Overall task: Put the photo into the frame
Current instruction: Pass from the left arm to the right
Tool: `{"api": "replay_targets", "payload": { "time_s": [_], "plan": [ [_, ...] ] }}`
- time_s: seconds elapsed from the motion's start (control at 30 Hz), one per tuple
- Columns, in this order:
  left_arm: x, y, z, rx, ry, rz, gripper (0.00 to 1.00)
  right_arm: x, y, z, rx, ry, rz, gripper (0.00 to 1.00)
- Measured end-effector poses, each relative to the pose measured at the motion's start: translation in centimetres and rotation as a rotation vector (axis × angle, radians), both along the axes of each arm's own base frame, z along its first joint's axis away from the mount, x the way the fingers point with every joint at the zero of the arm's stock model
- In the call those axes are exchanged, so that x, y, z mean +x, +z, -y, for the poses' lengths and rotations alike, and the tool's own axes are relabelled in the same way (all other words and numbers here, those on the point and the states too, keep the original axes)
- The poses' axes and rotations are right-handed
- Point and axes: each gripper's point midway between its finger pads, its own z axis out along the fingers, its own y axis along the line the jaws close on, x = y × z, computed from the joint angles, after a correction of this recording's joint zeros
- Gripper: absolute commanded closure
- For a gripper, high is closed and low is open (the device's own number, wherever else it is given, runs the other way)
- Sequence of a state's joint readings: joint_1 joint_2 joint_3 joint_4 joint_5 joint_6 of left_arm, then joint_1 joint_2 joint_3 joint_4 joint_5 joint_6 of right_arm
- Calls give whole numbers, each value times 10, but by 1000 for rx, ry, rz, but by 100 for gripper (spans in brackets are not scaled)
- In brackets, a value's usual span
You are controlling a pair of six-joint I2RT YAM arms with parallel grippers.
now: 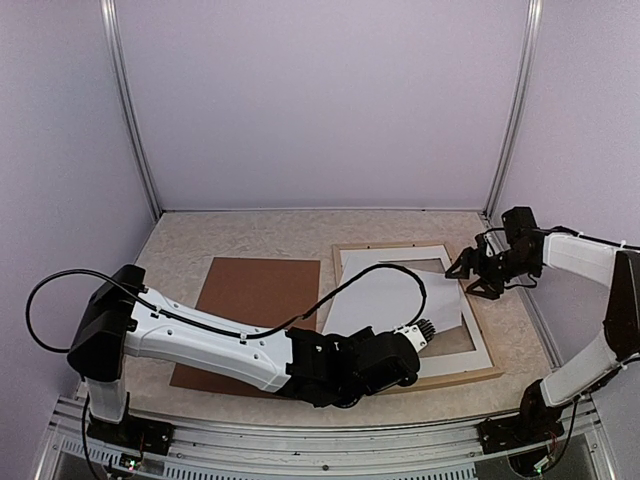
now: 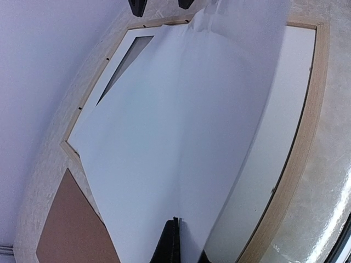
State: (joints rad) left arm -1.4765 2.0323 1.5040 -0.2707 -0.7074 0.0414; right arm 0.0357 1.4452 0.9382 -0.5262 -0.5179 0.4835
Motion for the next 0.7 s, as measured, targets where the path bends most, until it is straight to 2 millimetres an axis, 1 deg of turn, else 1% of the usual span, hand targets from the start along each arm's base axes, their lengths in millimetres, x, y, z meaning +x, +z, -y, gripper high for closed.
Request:
{"api": "replay_targets", "payload": {
  "time_s": [0.27,0.4,0.57,0.7],
  "plan": [
    [-3,0,1,-8,-1,-6,100,-30,-32,-8,75,-16,-110,20],
    [-4,0,1,-8,-1,-6,100,-33,-34,-12,111,-24,-122,23],
    [-4,0,1,-9,-2,-6,100,-28,-30,-17,150,-26,-101,35],
    [-6,0,2,-8,-6,-6,100,-29,-33,-20,174,-32,-103,47]
  ]
}}
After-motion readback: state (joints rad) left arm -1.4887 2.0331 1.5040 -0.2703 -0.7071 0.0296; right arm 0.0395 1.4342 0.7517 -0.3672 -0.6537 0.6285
